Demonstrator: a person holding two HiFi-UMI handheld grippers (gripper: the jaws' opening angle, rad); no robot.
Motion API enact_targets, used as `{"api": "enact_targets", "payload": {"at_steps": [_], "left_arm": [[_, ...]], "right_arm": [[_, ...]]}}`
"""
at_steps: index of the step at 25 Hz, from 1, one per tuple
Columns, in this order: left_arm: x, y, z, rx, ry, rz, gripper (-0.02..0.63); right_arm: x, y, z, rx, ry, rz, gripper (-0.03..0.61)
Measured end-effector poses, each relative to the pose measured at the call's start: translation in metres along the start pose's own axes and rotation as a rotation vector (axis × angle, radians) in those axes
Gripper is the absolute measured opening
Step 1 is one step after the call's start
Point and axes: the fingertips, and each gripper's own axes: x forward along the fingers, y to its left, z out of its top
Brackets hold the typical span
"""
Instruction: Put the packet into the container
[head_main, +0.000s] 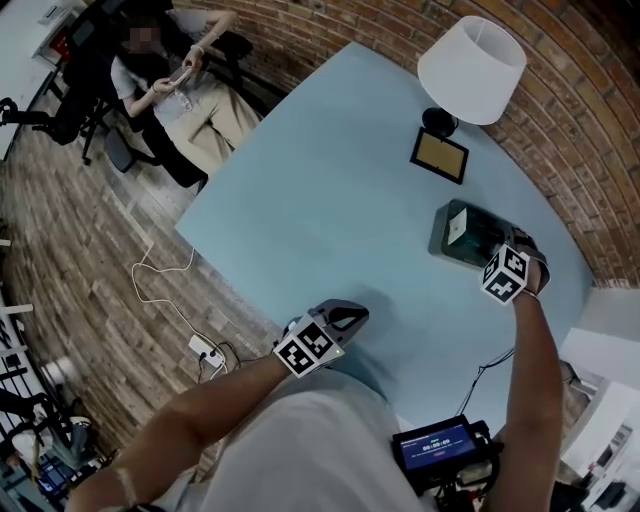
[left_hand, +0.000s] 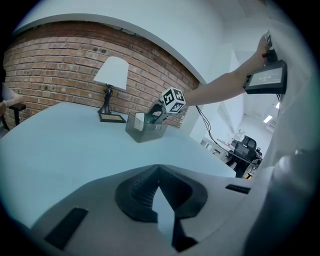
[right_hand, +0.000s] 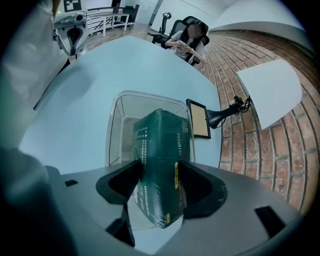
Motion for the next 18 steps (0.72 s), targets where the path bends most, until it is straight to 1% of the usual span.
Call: {"api": "enact_targets", "payload": {"at_steps": [4, 8, 13, 18], "left_arm": [[-0.002, 0.003, -0.003, -0.014, 0.002, 0.017, 0.009], [-0.006, 0.004, -0.009, -0.027, 0.010, 0.030, 0.009], [-0.010, 0.009, -0.007, -0.024, 0.005, 0.041, 0.009], [-0.009, 0.006, -0.004, -0.027, -0.009, 0.031, 0.010]], "right_arm": [[0.011, 0.005, -0.005, -0.029, 0.006, 0.013, 0.278], [0.017, 0.010, -0.005, -0.022, -0.003, 0.017, 0.279], [0.018, 0.008, -0.003, -0.028, -0.005, 0.064, 0.281], [0.008, 0.008, -0.003, -0.052, 0.030, 0.103, 0.282]]}}
